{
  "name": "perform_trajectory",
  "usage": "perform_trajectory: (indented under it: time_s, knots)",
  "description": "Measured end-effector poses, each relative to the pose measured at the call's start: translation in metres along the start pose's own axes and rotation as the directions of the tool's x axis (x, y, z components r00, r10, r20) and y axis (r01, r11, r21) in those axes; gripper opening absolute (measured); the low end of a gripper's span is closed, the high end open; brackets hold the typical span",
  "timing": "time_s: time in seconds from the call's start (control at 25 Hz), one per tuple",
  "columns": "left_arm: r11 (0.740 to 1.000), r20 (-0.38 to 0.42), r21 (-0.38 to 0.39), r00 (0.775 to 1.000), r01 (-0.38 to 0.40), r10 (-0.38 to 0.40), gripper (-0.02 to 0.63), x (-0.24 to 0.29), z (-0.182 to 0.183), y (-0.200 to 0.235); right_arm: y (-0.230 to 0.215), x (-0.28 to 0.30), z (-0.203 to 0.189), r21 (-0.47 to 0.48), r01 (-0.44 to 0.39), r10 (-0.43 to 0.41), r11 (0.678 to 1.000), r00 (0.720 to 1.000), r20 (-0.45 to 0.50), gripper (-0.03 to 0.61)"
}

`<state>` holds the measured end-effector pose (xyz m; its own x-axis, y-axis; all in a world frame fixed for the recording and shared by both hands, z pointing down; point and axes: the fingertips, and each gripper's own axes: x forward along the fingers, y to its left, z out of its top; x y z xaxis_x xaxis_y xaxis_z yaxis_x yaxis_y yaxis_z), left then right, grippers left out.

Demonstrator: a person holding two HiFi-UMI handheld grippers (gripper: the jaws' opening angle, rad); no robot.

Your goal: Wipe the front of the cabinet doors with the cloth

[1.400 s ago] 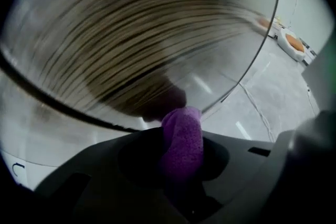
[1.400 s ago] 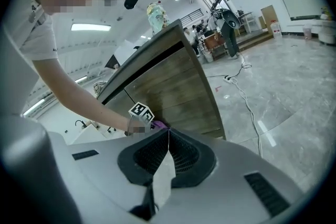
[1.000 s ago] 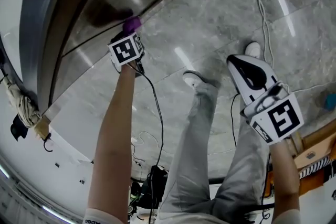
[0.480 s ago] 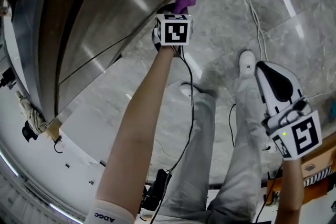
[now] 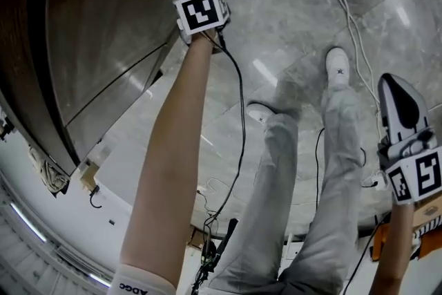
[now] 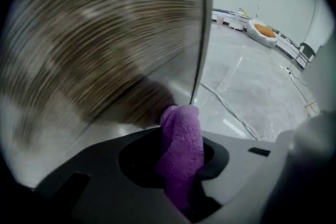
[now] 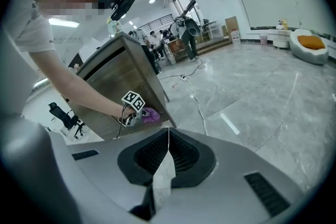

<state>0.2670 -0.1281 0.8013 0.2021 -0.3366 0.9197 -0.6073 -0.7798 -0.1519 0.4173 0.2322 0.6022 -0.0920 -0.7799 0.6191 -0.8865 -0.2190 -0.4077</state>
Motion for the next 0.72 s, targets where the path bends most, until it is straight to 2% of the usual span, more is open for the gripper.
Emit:
perform_trajectory:
  time_s: [0.08,0.16,0.48,0.56,0.72]
  knots:
    - [0.999,-0.019,-0.032,1.000,-0.004,0.003,0.094,-0.008,-0.023,0.023,0.017,0.004,-0.011,-0.023,-0.028,0.028,0.999,0.999,-0.029,0.026]
    - [0.999,-0.044,-0.030,0.999,-0.020,0.019,0.094,-0.018,-0.048,0.049,0.037,0.012,-0.008,-0.055,-0.063,0.061,0.997,0.997,-0.037,0.027]
    - [0.981,-0.127,-0.133,0.985,-0.137,0.121,0.094,-0.060,-0.151,0.157,0.138,0.060,0.032,-0.148,-0.192,0.196,0.970,0.981,0.010,0.027]
    - [0.965,-0.148,-0.194,0.978,-0.174,0.147,0.094,-0.070,-0.173,0.180,0.158,0.069,0.032,-0.169,-0.222,0.225,0.960,0.974,-0.002,0.026]
    - [0.903,-0.163,-0.376,0.974,-0.210,0.158,0.094,-0.087,-0.212,0.207,0.187,0.074,0.010,-0.189,-0.256,0.247,0.948,0.966,-0.072,0.026]
